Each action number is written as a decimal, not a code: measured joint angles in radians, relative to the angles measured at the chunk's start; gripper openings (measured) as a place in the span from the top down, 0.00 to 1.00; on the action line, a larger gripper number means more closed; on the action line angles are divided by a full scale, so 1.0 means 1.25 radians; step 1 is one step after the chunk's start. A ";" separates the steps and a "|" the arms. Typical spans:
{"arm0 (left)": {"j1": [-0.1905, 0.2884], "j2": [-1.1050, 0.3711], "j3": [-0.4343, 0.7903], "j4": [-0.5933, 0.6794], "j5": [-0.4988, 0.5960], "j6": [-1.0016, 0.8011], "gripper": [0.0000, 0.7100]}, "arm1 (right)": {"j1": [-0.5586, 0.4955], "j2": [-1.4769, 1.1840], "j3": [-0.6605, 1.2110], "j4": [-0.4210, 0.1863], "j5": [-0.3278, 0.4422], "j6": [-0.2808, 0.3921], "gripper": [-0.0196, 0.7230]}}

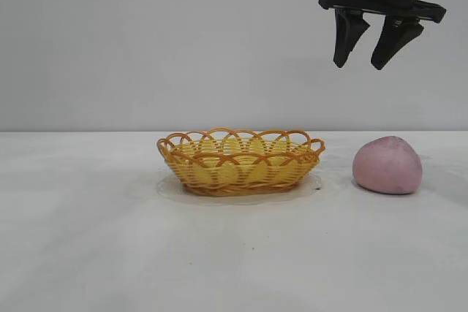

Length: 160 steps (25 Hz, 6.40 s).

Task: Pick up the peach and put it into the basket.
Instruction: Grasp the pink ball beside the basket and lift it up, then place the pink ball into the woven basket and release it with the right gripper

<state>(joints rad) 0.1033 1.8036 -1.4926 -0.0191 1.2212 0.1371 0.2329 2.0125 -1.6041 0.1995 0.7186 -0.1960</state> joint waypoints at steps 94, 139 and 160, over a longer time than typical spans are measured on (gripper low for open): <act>0.000 -1.458 0.801 -0.053 -0.079 -0.004 0.23 | 0.072 -0.016 0.117 -0.050 0.352 -0.002 0.57; 0.000 -1.458 0.801 -0.053 -0.079 -0.004 0.23 | 0.167 0.034 -0.215 -0.024 0.414 -0.002 0.97; 0.000 -1.458 0.801 -0.053 -0.079 -0.004 0.23 | 0.286 0.177 -0.216 -0.026 0.390 -0.002 0.76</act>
<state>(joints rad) 0.1033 -0.0190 -0.4920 -0.0854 1.1220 0.1318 0.5904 2.2343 -1.8741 0.1669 1.2066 -0.1983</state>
